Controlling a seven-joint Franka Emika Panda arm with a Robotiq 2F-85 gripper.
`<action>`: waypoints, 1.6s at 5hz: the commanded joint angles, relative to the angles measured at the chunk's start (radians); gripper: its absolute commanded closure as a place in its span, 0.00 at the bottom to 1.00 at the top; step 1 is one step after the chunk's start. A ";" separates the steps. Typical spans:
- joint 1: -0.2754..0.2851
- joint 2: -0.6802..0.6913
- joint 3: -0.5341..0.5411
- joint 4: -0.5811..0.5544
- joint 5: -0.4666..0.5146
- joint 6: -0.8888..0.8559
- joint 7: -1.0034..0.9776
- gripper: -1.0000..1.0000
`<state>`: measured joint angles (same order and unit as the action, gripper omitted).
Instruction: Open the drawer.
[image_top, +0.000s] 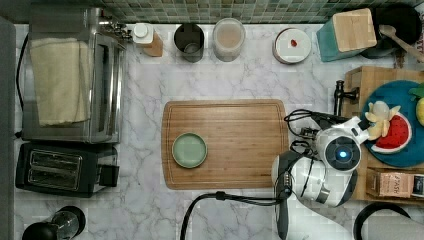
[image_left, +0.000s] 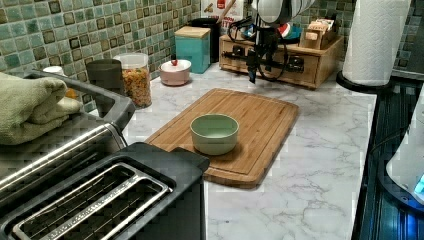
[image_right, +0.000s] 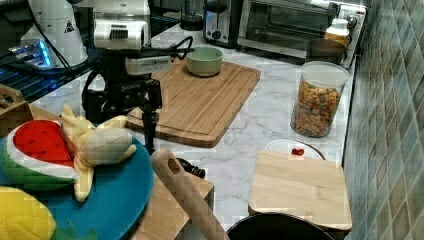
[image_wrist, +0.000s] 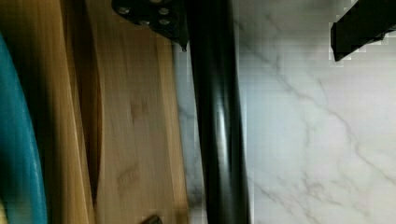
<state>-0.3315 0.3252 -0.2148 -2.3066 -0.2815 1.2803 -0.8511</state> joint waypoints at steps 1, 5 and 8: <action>0.127 -0.114 0.192 -0.041 0.065 -0.088 -0.003 0.00; 0.325 -0.082 0.254 0.018 0.057 -0.112 0.249 0.00; 0.346 -0.088 0.359 0.137 0.207 -0.302 0.346 0.00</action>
<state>-0.1361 0.2546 -0.0161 -2.2988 -0.1453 0.9990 -0.5874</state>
